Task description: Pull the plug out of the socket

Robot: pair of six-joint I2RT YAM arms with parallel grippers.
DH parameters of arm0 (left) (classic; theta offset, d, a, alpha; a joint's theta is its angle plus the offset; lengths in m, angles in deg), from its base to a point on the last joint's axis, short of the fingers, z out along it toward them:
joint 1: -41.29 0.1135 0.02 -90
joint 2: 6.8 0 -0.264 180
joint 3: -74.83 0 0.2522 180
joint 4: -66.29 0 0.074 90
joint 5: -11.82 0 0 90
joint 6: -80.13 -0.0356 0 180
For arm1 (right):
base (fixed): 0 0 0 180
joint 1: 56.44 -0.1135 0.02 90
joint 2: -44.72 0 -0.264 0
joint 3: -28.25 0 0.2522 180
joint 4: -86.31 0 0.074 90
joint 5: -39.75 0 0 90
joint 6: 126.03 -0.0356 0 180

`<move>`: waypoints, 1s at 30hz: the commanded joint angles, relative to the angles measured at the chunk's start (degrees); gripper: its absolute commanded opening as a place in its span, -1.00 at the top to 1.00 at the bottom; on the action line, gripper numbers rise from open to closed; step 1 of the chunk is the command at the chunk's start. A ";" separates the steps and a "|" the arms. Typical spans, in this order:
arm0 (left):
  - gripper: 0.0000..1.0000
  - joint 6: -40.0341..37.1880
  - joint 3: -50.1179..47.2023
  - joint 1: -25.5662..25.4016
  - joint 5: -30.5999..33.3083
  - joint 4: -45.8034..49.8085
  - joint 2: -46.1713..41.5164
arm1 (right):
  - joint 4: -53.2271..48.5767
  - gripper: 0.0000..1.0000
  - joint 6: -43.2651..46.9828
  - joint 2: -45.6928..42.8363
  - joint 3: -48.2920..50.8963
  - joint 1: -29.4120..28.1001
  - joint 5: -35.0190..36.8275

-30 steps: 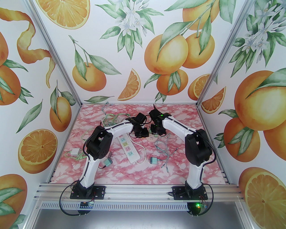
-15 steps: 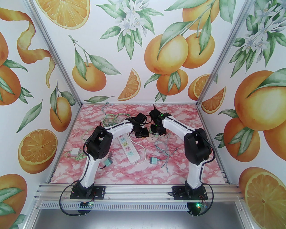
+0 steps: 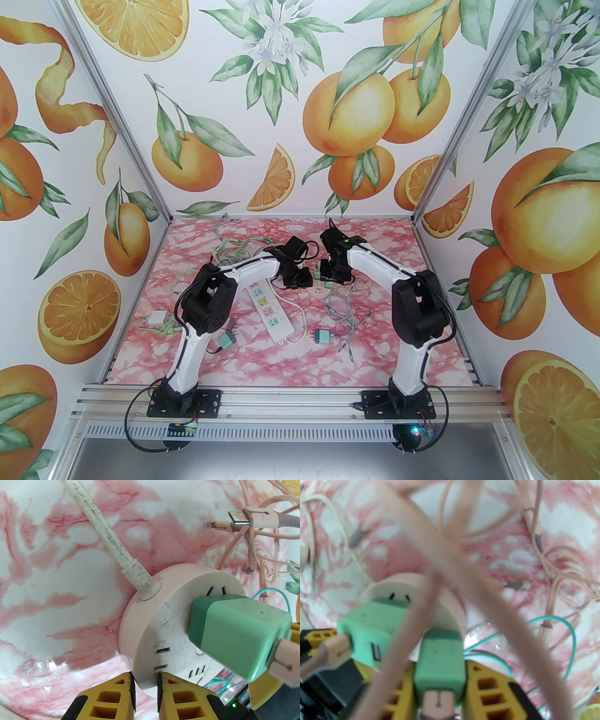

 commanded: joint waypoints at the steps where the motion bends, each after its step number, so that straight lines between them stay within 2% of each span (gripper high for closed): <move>1: 0.58 -1.33 -4.21 -2.32 3.60 6.52 8.81 | -4.04 0.43 3.37 2.59 -5.45 -5.59 0.22; 5: 0.58 -1.33 -4.49 -2.30 3.61 6.50 8.73 | -6.92 0.44 4.93 4.16 -6.81 -7.60 5.62; 9: 0.58 -1.33 -4.74 -2.22 3.70 6.50 8.79 | -5.94 0.44 4.69 3.18 -6.28 -6.88 4.95; 16: 0.58 -1.29 -5.25 -2.22 3.78 6.46 8.68 | -3.23 0.45 3.71 1.09 -3.94 -3.99 0.41; 17: 0.58 -1.33 -5.33 -2.26 3.78 6.39 8.66 | -1.78 0.44 3.40 0.28 -2.67 -2.78 -1.92; 18: 0.58 -1.28 -5.67 -2.21 3.85 6.28 8.64 | 2.81 0.45 1.57 -2.70 1.58 1.62 -10.10; 22: 0.59 -1.32 -5.80 -2.17 3.73 6.13 8.73 | 6.17 0.43 0.00 -4.78 4.23 4.96 -16.40; 25: 0.59 -1.33 -5.79 -2.10 3.61 6.07 8.81 | 6.81 0.44 -0.32 -5.24 4.47 5.48 -17.23; 30: 0.59 -0.92 -5.64 -1.91 3.14 4.94 7.61 | 4.94 0.43 0.52 -4.04 2.97 3.45 -14.53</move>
